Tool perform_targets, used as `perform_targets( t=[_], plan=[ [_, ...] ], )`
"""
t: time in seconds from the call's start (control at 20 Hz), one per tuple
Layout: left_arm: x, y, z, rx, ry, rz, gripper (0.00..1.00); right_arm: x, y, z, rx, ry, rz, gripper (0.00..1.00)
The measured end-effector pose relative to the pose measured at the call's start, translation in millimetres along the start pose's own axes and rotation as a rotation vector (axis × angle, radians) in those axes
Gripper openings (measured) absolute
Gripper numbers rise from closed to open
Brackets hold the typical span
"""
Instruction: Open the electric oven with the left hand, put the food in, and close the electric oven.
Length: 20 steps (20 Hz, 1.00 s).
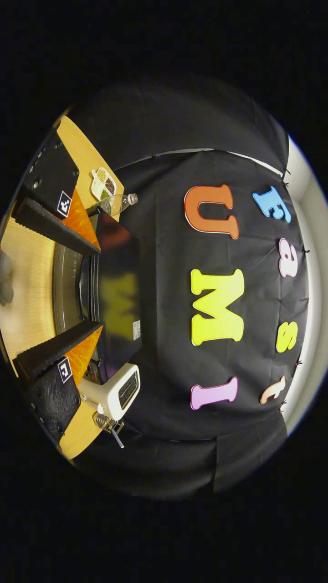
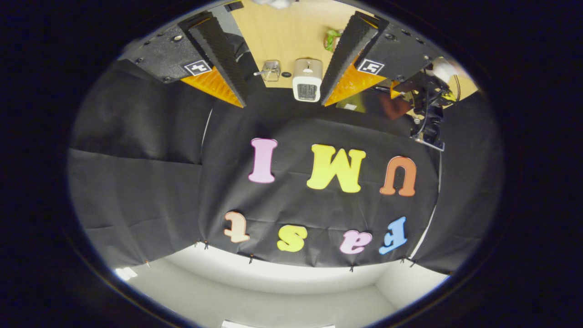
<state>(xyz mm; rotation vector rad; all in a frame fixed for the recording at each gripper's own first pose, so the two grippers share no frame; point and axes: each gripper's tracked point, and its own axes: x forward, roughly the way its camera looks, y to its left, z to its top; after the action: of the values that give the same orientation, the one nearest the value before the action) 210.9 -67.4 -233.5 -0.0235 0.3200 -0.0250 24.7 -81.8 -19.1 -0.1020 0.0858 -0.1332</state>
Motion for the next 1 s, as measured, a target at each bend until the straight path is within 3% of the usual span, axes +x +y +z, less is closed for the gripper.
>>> perform_targets(
  t=[0.05, 0.1, 0.15, 0.2, 0.25, 0.3, 0.35, 1.0],
  plan=[
    [10.2, -0.3, -3.1, 0.005, 0.004, 0.001, 0.95, 1.4, -1.3, -3.2, 0.001, 0.01, -0.005, 1.0],
    [19.8, -0.6, -7.4, 0.006, 0.017, 0.006, 0.95, 3.1, -2.0, -6.2, 0.001, 0.019, -0.01, 1.0],
    [28.4, 1.0, -12.8, 0.006, 0.03, 0.009, 0.95, 5.4, -2.0, -9.6, 0.002, 0.028, -0.011, 0.91],
    [36.7, 2.5, -16.3, 0.008, 0.034, 0.014, 0.95, 7.2, -1.8, -11.4, 0.001, 0.036, -0.013, 1.0],
    [42.1, 3.6, -21.9, 0.011, 0.052, 0.018, 0.95, 8.5, -1.4, -14.1, -0.002, 0.041, -0.013, 0.91],
    [46.8, 3.3, -30.7, 0.011, 0.081, 0.016, 0.95, 10.2, -0.7, -15.7, -0.006, 0.045, -0.012, 0.92],
    [45.5, 1.2, -30.4, 0.006, 0.072, 0.007, 0.97, 11.2, -1.1, -17.1, -0.008, 0.049, -0.012, 1.0],
    [17.2, 2.3, -45.1, 0.018, 0.105, 0.003, 0.99, 14.5, 7.0, -34.8, 0.024, 0.085, 0.013, 1.0]
  ],
)
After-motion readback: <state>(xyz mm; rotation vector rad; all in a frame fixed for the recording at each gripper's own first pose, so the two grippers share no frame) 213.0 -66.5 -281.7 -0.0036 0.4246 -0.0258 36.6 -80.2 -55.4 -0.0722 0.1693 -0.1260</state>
